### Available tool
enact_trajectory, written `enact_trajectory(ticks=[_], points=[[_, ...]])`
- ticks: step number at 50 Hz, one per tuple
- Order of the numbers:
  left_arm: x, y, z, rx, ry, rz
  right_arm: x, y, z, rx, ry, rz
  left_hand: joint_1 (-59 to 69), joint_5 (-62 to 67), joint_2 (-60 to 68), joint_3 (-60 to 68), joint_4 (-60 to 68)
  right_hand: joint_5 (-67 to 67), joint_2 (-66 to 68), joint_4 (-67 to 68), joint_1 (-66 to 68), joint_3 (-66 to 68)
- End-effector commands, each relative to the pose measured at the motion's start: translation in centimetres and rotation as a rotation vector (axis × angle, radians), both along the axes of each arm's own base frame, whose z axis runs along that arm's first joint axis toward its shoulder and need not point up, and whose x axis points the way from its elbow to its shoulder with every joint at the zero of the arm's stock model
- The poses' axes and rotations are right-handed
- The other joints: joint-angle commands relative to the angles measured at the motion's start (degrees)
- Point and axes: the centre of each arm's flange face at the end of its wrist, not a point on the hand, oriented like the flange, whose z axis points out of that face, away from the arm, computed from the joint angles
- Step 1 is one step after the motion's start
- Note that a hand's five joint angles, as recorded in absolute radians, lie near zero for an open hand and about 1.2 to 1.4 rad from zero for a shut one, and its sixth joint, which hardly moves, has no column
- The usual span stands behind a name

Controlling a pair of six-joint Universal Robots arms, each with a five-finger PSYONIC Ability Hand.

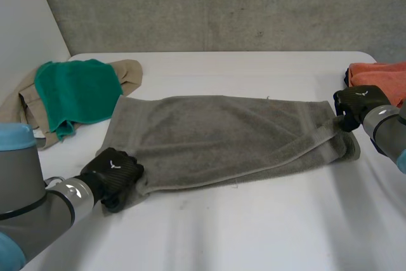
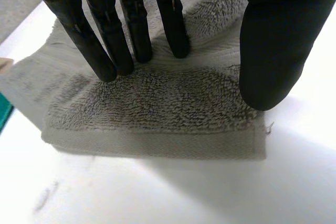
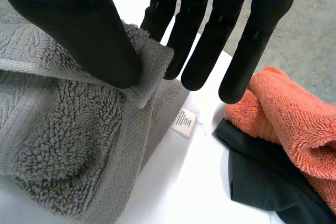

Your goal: Fold the laundry.

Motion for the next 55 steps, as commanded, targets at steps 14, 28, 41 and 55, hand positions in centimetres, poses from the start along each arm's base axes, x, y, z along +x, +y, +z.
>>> enact_trajectory(ticks=[14,28,41,55], points=[[-0.3,-0.3,-0.7,-0.041,-0.034,0.012,0.3,0.2,-0.4,0.009,0.007,0.013,4.1,5.7,5.1,4.6,5.4,12.3,12.3,11.1,15.2,11.6],[-0.1,-1.4,-0.9,-0.088,-0.027,0.031,0.5,0.5,-0.5,0.015,0.010,0.019,29.3,31.0,30.3,29.8,30.7,12.3,12.3,11.1,15.2,11.6],[0.1,-2.1,-0.8,-0.108,-0.022,0.049,0.5,0.5,-0.4,0.013,0.009,0.022,43.3,45.0,44.3,43.8,44.6,12.3,12.3,11.1,15.2,11.6],[-1.0,0.7,1.4,-0.020,0.063,0.007,0.5,0.6,-0.2,0.007,0.006,0.024,-4.0,-2.3,-3.0,-3.5,-2.6,12.3,12.3,11.1,15.2,11.6]])
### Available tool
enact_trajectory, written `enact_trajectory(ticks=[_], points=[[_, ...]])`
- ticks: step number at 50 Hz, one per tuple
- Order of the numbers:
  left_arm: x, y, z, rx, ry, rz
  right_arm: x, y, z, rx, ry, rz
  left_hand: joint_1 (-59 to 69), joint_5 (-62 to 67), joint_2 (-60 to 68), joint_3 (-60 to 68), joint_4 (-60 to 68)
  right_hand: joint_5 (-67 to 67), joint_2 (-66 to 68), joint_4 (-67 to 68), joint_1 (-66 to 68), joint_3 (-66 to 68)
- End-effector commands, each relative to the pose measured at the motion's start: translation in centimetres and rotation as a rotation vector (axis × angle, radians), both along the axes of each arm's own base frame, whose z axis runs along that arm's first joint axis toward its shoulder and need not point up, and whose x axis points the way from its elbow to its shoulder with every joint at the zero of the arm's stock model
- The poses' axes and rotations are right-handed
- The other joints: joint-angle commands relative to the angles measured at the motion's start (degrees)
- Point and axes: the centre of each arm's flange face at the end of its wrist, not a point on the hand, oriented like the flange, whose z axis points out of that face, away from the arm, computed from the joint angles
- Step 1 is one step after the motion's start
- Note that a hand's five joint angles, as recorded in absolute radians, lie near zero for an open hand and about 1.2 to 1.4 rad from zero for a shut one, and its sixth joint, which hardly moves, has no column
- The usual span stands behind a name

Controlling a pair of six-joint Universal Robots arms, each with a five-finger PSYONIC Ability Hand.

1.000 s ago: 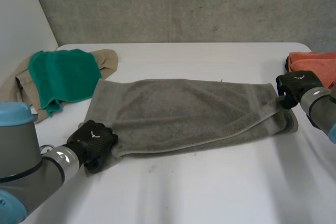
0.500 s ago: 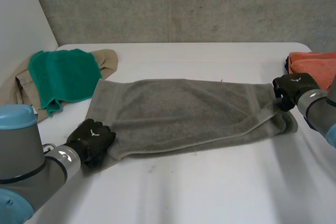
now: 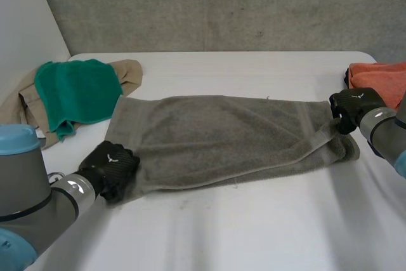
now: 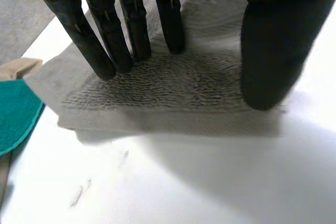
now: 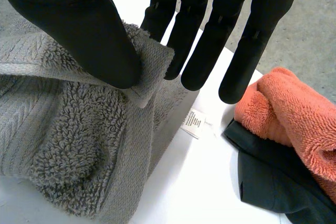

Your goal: Fold the laundry.

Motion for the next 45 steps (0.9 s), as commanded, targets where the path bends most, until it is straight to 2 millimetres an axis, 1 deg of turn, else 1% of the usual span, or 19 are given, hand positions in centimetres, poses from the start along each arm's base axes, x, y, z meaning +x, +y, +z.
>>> enact_trajectory(ticks=[1,4,5,8,9,10,13,14,17,18,21,25,28,29,32,36,40,41,45], points=[[-1.0,1.7,1.5,0.050,0.065,-0.030,0.1,0.0,0.1,-0.002,-0.002,0.004,0.4,0.2,-0.1,-0.4,0.2,12.3,12.3,11.1,15.2,11.6],[-1.5,2.3,1.9,0.066,0.084,-0.039,0.1,0.1,0.0,0.002,-0.001,0.006,7.7,7.4,7.1,6.8,7.4,12.3,12.3,11.1,15.2,11.6],[-1.7,2.4,2.0,0.068,0.089,-0.039,0.1,0.1,-0.1,0.002,-0.001,0.006,7.9,7.6,7.3,7.0,7.6,12.3,12.3,11.1,15.2,11.6],[-2.6,3.1,3.0,0.046,0.116,-0.057,0.1,0.2,-0.2,0.007,-0.001,0.007,9.7,9.4,9.1,8.8,9.4,12.3,12.3,11.1,15.2,11.6],[-2.9,3.4,3.4,0.036,0.123,-0.063,0.1,0.2,-0.2,0.007,0.000,0.006,9.7,9.4,9.1,8.8,9.5,12.3,12.3,11.1,15.2,11.6],[-3.4,3.7,4.3,0.011,0.143,-0.065,0.1,0.3,-0.1,0.005,0.000,0.006,9.7,9.4,9.1,8.8,9.5,12.3,12.3,11.1,15.2,11.6],[-4.1,4.3,5.5,-0.022,0.173,-0.061,0.1,0.3,-0.1,0.005,0.000,0.006,8.9,8.6,8.3,8.0,8.6,12.3,12.3,11.1,15.2,11.6],[-4.7,4.8,6.2,-0.036,0.191,-0.062,0.1,0.3,-0.1,0.005,0.000,0.006,7.9,7.6,7.3,7.0,7.6,12.3,12.3,11.1,15.2,11.6],[-5.8,5.7,7.0,-0.057,0.207,-0.079,0.1,0.3,-0.1,0.005,0.000,0.006,6.2,5.9,5.6,5.3,5.9,12.3,12.3,11.1,15.2,11.6],[-6.6,6.4,7.2,-0.063,0.213,-0.091,0.1,0.2,0.0,0.002,-0.001,0.004,5.8,5.6,5.3,5.0,5.6,12.3,12.3,11.1,15.2,11.6],[-7.4,7.0,6.7,-0.058,0.201,-0.099,0.0,0.2,0.1,0.001,-0.002,0.002,5.8,5.6,5.3,5.0,5.6,12.3,12.3,11.1,15.2,11.6],[-8.6,7.8,4.8,-0.031,0.144,-0.099,-0.3,0.0,0.4,-0.007,-0.007,-0.007,5.8,5.6,5.3,5.0,5.6,12.3,12.3,11.1,15.2,11.6],[-9.0,7.9,3.9,-0.024,0.123,-0.100,-0.5,-0.2,0.5,-0.011,-0.009,-0.014,5.8,5.6,5.3,5.0,5.6,12.3,12.3,11.1,15.2,11.6],[-9.1,8.0,3.3,-0.017,0.113,-0.099,-0.6,-0.3,0.6,-0.015,-0.012,-0.021,5.8,5.6,5.3,5.0,5.6,12.3,12.3,11.1,15.2,11.6],[-9.3,7.8,2.6,-0.009,0.100,-0.098,-0.8,-0.5,0.7,-0.020,-0.021,-0.030,5.8,5.6,5.3,5.0,5.6,12.3,12.3,11.1,15.2,11.6],[-9.7,7.2,1.8,-0.025,0.099,-0.096,-0.9,-0.7,0.9,-0.021,-0.036,-0.037,6.5,6.2,5.9,5.6,6.3,12.3,12.3,11.1,15.2,11.6],[-9.9,5.5,1.3,-0.069,0.102,-0.068,-0.8,-0.6,0.9,-0.022,-0.038,-0.036,10.2,9.9,9.6,9.3,10.0,12.3,12.3,11.1,15.2,11.6],[-9.8,4.6,1.1,-0.089,0.097,-0.052,-0.9,-0.6,1.0,-0.023,-0.040,-0.038,11.9,11.6,11.3,11.0,11.6,12.3,12.3,11.1,15.2,11.6],[-9.1,2.5,0.4,-0.121,0.055,-0.013,-1.1,-0.7,1.2,-0.029,-0.041,-0.046,16.7,16.5,16.2,15.9,16.5,12.3,12.3,11.1,15.2,11.6]])
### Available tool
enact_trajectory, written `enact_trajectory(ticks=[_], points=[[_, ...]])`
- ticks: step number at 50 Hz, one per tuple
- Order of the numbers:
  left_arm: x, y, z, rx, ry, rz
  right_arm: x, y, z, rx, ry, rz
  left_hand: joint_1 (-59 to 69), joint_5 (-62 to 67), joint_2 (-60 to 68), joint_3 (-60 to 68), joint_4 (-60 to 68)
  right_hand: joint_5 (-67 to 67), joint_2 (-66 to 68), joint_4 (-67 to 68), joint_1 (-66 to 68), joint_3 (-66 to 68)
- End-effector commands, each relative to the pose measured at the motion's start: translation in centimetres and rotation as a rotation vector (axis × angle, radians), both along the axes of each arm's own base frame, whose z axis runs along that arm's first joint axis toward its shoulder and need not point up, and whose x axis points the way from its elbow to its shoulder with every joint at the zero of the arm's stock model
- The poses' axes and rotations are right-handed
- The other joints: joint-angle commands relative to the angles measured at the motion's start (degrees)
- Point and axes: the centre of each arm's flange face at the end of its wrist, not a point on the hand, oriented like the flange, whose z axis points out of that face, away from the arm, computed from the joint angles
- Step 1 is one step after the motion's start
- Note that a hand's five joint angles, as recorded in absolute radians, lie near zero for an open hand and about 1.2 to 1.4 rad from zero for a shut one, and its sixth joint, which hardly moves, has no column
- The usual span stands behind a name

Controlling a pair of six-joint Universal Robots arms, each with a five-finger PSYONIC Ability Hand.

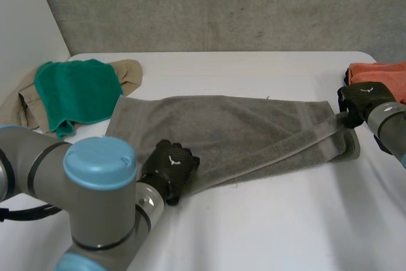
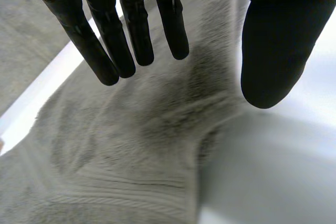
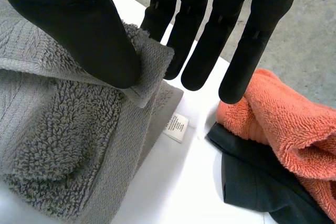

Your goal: Fold the laundry.

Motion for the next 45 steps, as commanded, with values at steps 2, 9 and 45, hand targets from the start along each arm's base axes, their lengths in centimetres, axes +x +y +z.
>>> enact_trajectory(ticks=[2,9,45], points=[[1.1,-4.5,-1.2,-0.083,-0.055,0.082,-0.4,-0.2,0.4,-0.013,-0.005,-0.013,13.0,12.9,13.2,13.3,12.9,12.3,12.3,11.1,15.2,11.6],[2.3,-6.2,-1.1,-0.105,-0.079,0.110,-1.4,-0.7,1.4,-0.051,-0.025,-0.048,13.4,13.2,13.5,13.6,13.3,12.3,12.3,11.1,15.2,11.6],[9.8,-0.7,3.1,0.131,-0.465,-0.105,-4.6,8.7,2.8,0.275,0.635,0.276,45.5,45.3,45.6,45.7,45.4,12.3,12.3,11.1,15.2,11.6]])
